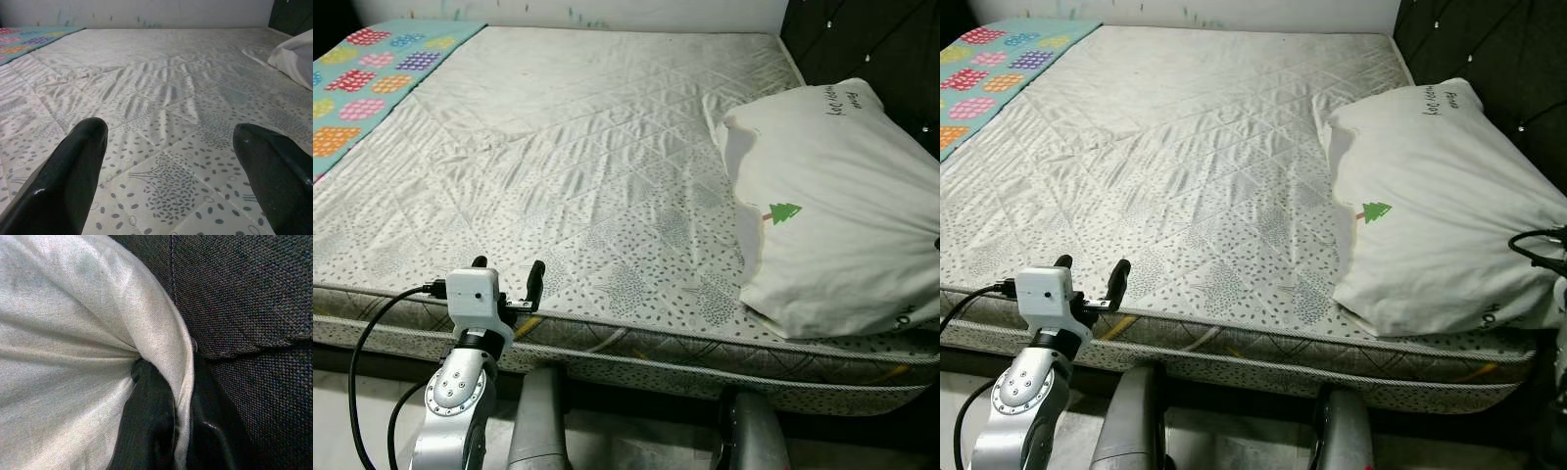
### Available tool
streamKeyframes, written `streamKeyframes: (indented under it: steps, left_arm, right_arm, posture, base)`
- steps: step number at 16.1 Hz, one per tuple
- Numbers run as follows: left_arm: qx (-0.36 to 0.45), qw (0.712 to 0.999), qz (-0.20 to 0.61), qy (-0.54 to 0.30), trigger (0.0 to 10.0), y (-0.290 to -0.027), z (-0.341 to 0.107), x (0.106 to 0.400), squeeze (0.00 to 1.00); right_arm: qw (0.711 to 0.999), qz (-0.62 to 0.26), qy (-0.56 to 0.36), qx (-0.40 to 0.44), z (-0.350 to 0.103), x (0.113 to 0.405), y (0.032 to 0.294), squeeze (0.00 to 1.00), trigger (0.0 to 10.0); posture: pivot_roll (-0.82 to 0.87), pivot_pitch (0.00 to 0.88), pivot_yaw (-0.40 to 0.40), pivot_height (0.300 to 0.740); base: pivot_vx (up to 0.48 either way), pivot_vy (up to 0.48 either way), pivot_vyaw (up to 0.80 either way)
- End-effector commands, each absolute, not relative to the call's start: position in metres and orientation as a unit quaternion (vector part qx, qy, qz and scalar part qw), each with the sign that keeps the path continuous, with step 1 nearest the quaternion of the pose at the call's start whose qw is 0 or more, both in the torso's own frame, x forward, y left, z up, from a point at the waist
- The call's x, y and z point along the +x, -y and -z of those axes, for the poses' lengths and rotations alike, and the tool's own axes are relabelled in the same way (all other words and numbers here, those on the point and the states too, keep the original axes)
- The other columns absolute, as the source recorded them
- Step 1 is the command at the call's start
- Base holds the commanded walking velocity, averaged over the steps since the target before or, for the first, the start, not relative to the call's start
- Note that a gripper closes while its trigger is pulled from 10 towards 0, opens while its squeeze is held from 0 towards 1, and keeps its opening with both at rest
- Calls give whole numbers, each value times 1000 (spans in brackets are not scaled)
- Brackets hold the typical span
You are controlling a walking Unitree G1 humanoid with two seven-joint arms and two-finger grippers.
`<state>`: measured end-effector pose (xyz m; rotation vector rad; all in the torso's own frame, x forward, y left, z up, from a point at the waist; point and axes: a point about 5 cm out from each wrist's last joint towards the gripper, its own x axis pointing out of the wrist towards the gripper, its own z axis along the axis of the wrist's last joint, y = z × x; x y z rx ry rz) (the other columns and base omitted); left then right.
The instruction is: Clean up the room
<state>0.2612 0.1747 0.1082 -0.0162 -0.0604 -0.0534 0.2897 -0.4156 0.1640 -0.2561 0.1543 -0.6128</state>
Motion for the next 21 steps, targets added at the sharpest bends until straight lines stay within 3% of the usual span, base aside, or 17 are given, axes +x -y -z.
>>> streamKeyframes:
  steps: [1,10,14,15,16,21]
  left_arm:
    - [-5,999,32,29,10000,-176,-110,262,0]
    - [-8,999,33,29,10000,-173,-109,263,0]
    - [-10,999,35,29,10000,-172,-108,263,0]
    - [-10,999,36,29,10000,-171,-108,263,0]
    - [-10,999,36,29,10000,-171,-108,263,0]
    - [-11,999,31,30,10000,-172,-108,263,0]
  right_arm:
    - [924,363,-43,-115,-180,273,437,0,0]
    - [903,406,-60,-128,-165,243,455,0,0]
    - [911,387,-79,-121,-145,243,445,0,0]
    - [917,374,-80,-114,-140,248,438,0,6235]
    - [925,356,-74,-108,-137,256,430,1000,10000]
    - [933,329,-8,-144,-165,300,396,1000,10000]
  posture:
    - [-17,66,15,530]
    - [-30,62,11,530]
    - [-35,63,12,530]
    - [-35,63,12,530]
    - [-34,62,11,530]
    - [-25,58,-7,530]
  base:
    - [0,0,0]
    - [0,0,0]
    - [0,0,0]
    - [0,0,0]
    - [0,0,0]
    - [0,0,0]
